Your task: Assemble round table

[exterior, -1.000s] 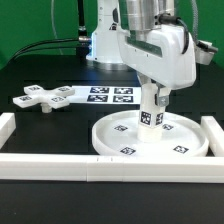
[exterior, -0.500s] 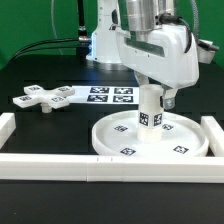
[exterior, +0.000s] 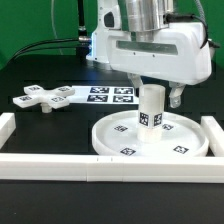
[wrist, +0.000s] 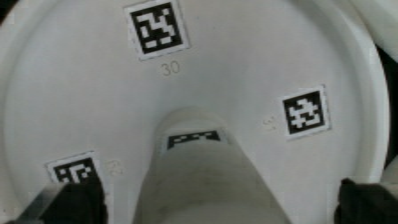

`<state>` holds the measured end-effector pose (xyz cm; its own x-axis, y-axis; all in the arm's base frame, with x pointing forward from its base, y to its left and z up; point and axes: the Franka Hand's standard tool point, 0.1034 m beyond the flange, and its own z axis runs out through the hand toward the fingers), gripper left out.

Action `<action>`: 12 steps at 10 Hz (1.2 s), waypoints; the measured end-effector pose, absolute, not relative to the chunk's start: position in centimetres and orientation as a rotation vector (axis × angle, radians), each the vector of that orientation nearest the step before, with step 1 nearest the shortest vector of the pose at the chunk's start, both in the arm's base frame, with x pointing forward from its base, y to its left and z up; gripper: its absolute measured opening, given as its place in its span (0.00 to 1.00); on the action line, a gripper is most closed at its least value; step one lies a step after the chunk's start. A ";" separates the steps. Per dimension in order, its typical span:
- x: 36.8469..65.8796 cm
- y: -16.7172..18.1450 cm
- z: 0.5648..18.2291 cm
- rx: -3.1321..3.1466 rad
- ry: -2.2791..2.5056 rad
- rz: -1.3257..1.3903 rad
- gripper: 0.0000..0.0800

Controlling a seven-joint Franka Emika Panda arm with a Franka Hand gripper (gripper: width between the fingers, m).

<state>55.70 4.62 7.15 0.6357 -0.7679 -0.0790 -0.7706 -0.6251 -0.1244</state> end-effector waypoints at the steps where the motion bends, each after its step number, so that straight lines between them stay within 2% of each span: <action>1: 55.8 4.2 7.1 -2.816 1.033 0.005 0.81; 8: 56.1 3.9 7.0 -3.026 0.072 -0.065 0.81; 12: 56.3 4.0 7.2 -3.020 -0.634 -0.081 0.81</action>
Offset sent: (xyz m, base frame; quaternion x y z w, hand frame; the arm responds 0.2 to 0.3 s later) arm 0.0096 -0.0025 0.0028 -0.0195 0.0233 -0.2430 0.9696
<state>56.34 4.00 7.20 0.9143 0.4001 0.0622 0.4030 -0.9142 -0.0425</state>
